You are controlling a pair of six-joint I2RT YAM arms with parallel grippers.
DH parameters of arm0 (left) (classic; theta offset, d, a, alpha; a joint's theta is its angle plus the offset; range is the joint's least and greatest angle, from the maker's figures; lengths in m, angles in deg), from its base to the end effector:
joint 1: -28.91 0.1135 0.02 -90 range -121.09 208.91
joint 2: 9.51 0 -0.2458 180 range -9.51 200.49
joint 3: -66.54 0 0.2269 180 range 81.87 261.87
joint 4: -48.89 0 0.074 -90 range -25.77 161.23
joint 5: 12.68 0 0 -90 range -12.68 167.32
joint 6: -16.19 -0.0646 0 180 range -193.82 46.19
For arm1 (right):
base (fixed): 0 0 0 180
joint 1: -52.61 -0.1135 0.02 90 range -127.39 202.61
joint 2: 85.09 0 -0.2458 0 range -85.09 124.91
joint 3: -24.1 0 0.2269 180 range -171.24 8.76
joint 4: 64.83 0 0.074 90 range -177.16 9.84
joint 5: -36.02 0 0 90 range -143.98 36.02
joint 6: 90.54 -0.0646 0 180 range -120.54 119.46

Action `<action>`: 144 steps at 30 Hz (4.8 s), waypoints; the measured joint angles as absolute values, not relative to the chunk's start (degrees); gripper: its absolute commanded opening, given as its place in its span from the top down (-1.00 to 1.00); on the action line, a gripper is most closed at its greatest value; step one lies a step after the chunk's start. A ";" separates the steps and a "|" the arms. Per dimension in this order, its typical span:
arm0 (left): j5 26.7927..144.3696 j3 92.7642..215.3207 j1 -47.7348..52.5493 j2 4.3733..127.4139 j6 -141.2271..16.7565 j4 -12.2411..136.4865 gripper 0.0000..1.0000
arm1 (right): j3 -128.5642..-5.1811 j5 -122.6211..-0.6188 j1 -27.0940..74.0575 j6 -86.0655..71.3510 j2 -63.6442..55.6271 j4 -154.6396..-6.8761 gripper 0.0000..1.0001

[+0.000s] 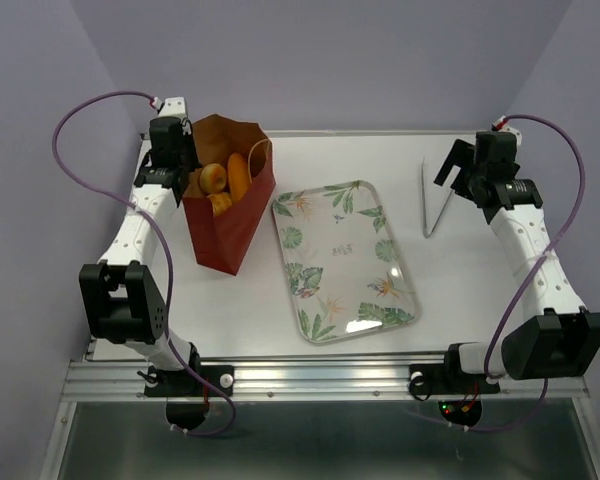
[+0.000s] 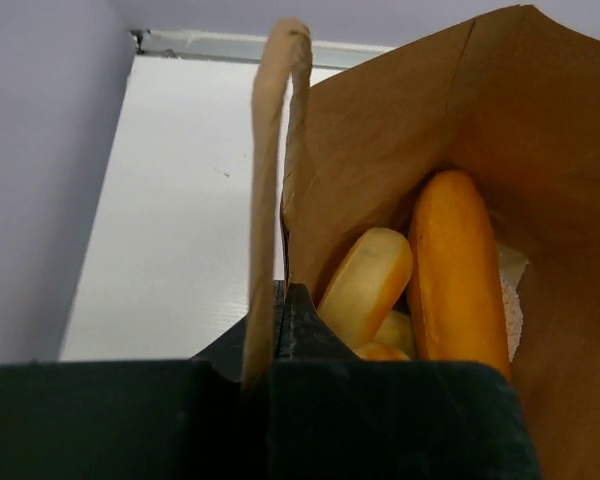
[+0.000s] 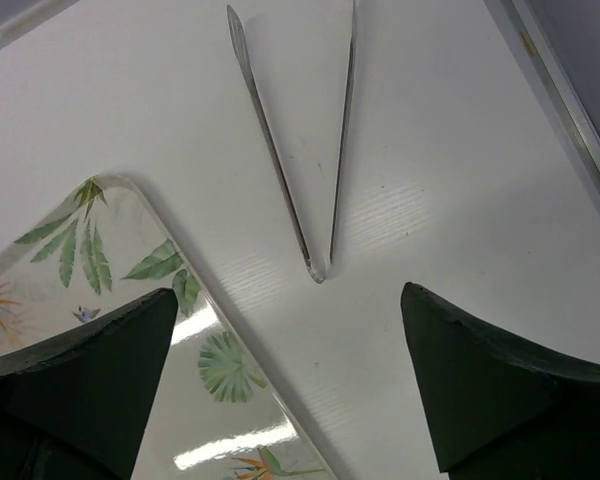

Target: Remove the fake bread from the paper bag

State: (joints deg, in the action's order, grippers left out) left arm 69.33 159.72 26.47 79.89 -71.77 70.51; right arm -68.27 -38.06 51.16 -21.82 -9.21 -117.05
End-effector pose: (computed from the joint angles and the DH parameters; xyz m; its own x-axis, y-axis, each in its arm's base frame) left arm 0.3752 -0.0070 0.3320 -0.3027 -0.0224 -0.9528 -0.1009 0.9949 0.0087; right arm 0.2885 -0.0104 0.3368 -0.4720 0.3372 -0.8146 0.3966 0.9064 0.1454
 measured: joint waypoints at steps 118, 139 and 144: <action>105.09 128.18 27.13 64.75 -120.84 36.24 1.00 | -67.05 -86.21 34.59 -11.55 1.26 -110.95 -0.10; 105.35 127.85 27.10 64.53 -118.92 36.17 1.00 | -91.68 -60.87 9.61 -9.82 23.09 -115.78 -0.16; 105.37 127.59 26.99 64.48 -118.81 36.15 1.00 | -95.07 -59.54 9.23 -10.65 28.88 -116.24 -0.28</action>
